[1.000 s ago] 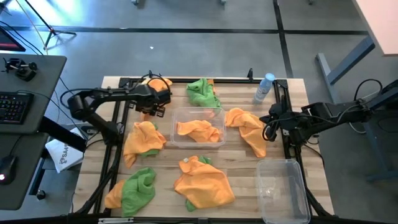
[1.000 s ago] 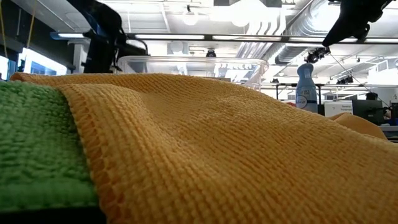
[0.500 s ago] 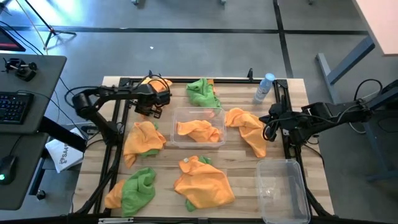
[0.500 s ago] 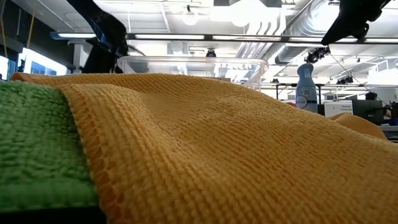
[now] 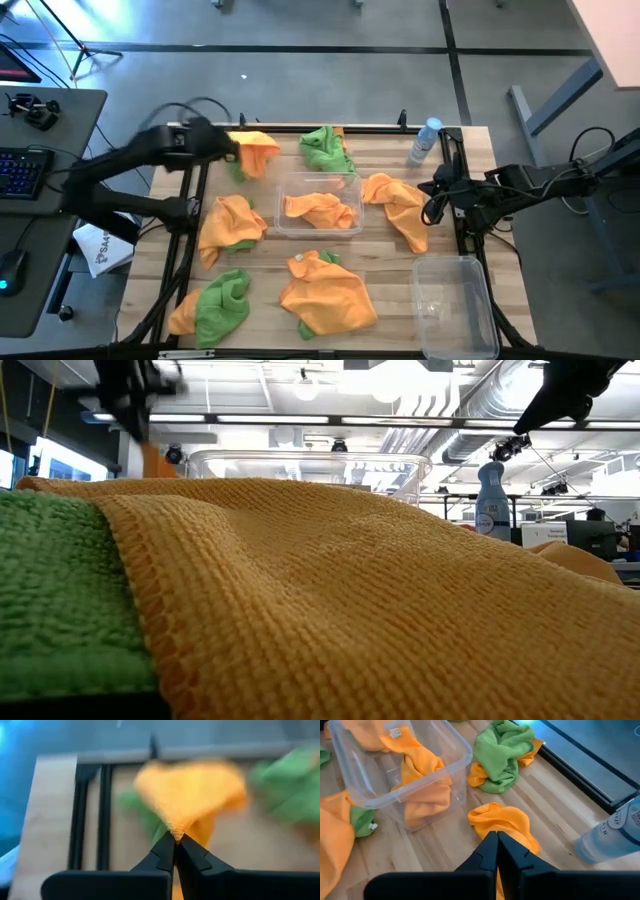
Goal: Sort microfiber towel by color & place in baskets
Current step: Put the yellow microfiber cloth into the top transparent bin
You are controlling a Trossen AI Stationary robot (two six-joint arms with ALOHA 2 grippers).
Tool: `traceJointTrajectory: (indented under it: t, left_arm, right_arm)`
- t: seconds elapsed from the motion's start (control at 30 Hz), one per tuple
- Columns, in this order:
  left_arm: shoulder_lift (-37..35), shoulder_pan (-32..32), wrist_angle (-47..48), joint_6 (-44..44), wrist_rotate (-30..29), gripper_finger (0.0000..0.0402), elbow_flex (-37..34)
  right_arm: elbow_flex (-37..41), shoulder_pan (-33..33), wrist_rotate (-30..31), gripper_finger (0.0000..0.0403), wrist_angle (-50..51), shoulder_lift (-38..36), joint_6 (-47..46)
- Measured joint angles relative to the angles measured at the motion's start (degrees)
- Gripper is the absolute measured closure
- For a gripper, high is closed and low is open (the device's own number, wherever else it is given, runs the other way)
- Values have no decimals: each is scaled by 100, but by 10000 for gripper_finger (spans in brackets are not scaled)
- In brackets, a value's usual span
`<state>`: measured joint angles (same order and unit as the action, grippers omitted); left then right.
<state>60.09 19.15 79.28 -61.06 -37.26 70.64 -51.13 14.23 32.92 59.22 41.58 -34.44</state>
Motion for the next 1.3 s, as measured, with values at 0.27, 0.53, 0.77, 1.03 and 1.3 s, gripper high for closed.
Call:
traceJointTrajectory:
  t: [0.27, 0.53, 0.77, 1.03, 1.3]
  left_arm:
    - [-524, -329, -1254, 1180, -1376, 401, 1376]
    - [-486, -307, -4293, 3589, -638, 401, 1780]
    - [-288, -401, -5385, 3730, 678, 401, 1778]
    - [246, -865, -6294, 3729, 1494, 401, 1776]
    - [934, -1488, -6669, 3776, 2027, 401, 1776]
  right_arm:
    - [0, 1, 400, 403, -58, 15, -7]
    - [0, 1, 451, 403, -70, 13, -20]
    - [0, 1, 449, 403, -72, 13, -22]
    - [0, 0, 447, 403, -72, 13, -26]
    - [0, 1, 440, 403, -68, 13, -258]
